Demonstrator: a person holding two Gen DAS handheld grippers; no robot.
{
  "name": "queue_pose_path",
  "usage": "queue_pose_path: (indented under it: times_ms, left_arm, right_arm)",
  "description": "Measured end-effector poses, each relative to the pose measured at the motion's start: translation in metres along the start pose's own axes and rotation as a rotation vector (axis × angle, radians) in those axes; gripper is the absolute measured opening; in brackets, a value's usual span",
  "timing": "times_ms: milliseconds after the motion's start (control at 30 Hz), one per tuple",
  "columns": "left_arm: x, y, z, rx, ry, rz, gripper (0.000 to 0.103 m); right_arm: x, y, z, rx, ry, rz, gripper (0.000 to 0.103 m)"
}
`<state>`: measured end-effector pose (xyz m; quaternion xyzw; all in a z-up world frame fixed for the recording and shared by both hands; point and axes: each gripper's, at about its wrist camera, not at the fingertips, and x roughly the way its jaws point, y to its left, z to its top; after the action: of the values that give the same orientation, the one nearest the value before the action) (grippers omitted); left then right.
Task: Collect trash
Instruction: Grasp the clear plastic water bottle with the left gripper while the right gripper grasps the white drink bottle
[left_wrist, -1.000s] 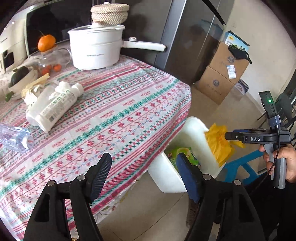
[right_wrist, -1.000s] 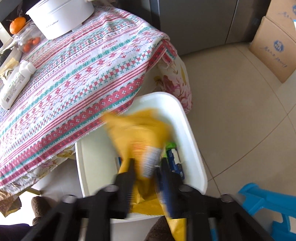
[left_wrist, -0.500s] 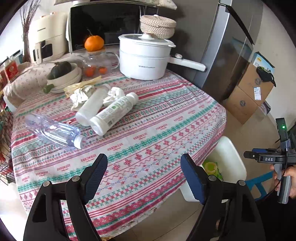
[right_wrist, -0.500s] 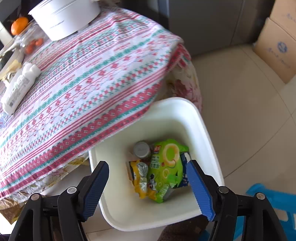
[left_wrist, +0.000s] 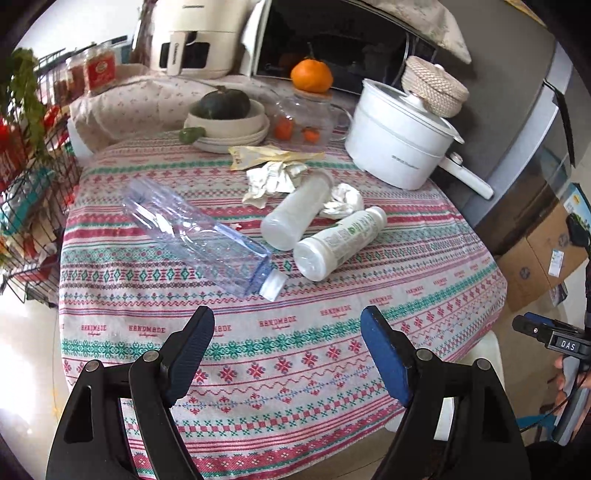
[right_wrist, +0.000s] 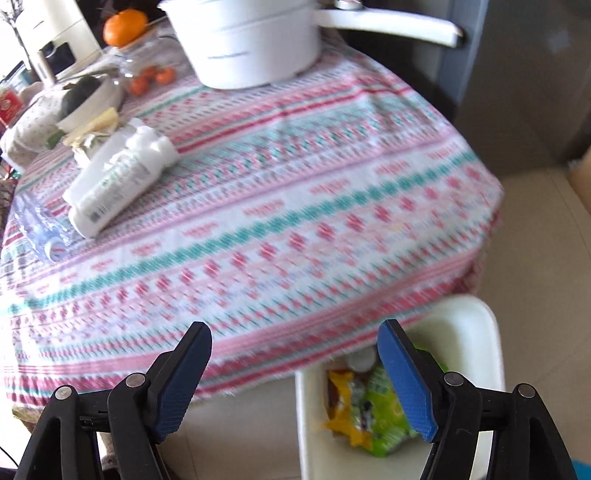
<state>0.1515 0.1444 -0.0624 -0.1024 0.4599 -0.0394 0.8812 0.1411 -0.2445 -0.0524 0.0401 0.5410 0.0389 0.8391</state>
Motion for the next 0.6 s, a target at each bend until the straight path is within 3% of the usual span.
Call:
queue_pose_path:
  times_ms: [200, 367, 533, 600]
  left_arm:
    - [0.040, 0.038, 0.017, -0.172, 0.027, 0.058, 0.083]
    - [0.073, 0.057, 0.034, -0.339, 0.013, 0.074, 0.083]
    - [0.100, 0.067, 0.048, -0.420, 0.001, 0.131, 0.083]
    - [0.109, 0.072, 0.049, -0.460, 0.016, 0.143, 0.077]
  right_arm:
    - [0.023, 0.034, 0.023, -0.038, -0.030, 0.090, 0.083]
    - [0.058, 0.052, 0.031, -0.052, 0.028, 0.090, 0.083]
    - [0.073, 0.067, 0.045, -0.065, 0.010, 0.067, 0.083]
    - [0.078, 0.073, 0.048, -0.074, 0.005, 0.058, 0.083]
